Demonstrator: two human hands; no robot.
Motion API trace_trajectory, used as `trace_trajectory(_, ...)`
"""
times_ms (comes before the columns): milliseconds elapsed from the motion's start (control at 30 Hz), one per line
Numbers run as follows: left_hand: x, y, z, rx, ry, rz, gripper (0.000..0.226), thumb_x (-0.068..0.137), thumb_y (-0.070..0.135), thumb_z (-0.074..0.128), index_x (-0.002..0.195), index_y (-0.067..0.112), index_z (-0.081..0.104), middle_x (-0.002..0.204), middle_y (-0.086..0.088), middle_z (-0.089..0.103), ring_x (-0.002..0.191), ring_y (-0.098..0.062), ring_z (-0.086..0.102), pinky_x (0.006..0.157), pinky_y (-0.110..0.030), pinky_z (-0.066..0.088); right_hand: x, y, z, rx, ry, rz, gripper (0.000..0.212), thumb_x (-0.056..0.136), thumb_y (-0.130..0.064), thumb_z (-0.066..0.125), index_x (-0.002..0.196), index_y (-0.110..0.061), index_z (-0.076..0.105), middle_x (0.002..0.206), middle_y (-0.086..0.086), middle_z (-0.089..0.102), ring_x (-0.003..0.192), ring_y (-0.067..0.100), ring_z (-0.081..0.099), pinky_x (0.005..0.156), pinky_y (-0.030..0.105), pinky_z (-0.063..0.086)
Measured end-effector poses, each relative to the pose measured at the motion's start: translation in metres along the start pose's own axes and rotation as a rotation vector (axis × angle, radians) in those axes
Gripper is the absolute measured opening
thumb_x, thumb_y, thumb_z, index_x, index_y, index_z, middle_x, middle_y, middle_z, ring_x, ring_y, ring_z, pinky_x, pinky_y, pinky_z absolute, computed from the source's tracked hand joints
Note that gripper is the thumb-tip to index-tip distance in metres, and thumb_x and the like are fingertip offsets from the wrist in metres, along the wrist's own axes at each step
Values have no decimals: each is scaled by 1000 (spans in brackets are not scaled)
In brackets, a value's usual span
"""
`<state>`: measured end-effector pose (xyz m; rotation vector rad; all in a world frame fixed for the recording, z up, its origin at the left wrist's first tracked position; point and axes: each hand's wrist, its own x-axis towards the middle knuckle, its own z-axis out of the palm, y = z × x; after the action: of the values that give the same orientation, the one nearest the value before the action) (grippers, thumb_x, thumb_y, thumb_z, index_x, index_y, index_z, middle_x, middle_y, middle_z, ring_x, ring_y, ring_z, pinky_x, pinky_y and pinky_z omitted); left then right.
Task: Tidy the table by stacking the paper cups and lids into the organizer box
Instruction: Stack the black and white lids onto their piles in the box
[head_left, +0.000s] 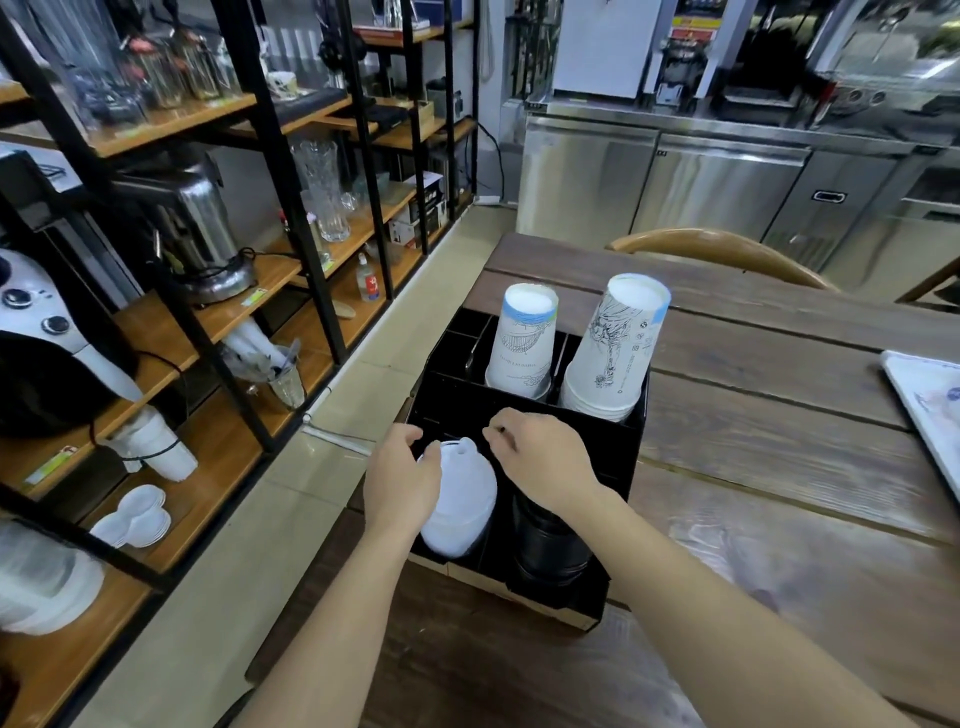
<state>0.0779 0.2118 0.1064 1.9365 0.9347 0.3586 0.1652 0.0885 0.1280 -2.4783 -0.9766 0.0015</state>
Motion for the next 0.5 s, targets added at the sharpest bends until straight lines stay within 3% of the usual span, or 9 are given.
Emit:
trace_trajectory(133, -1, 42, 13, -107, 27, 223, 23, 92, 18, 50, 115, 16, 55, 116, 2, 59, 110, -13, 53, 90, -27, 39, -7, 20, -26, 201, 441, 107, 17, 90, -24, 57, 81, -11, 64, 63, 4, 64, 60, 27, 57, 56, 32, 40)
trace_trajectory(200, -1, 62, 24, -152, -6, 303, 20, 92, 14, 51, 112, 16, 55, 111, 5, 59, 108, -13, 54, 91, -25, 40, -7, 35, -37, 381, 575, 242, 5, 88, -21, 60, 84, -21, 57, 69, -3, 58, 64, 20, 53, 63, 32, 41)
trace_trajectory(267, 1, 79, 38, -192, -58, 361, 23, 91, 14, 52, 114, 16, 54, 112, 4, 59, 109, -13, 55, 91, -24, 39, -6, 49, -43, 532, 679, 380, 19, 85, -20, 63, 100, -22, 51, 86, -4, 52, 76, 15, 49, 75, 35, 44)
trace_trajectory(333, 4, 93, 52, -240, -168, 395, 33, 91, 20, 53, 124, 17, 51, 125, 1, 57, 117, -11, 52, 96, -23, 37, -5, 59, -46, 597, 689, 455, 46, 81, -18, 67, 121, -15, 43, 107, -3, 46, 94, 12, 47, 88, 34, 43)
trace_trajectory(400, 9, 106, 67, -310, -324, 389, 48, 93, 28, 50, 139, 20, 39, 141, 3, 46, 130, -8, 41, 105, -25, 31, -4, 66, -46, 656, 564, 485, 76, 78, -17, 71, 140, -11, 27, 131, 1, 38, 119, 15, 42, 104, 36, 36)
trace_trajectory(500, 18, 122, 85, -384, -469, 359, 61, 93, 39, 46, 148, 30, 21, 153, 12, 25, 140, -2, 22, 115, -27, 19, -1, 69, -42, 807, 354, 447, 99, 74, -20, 74, 148, -18, 9, 153, 6, 28, 139, 25, 31, 114, 50, 26)
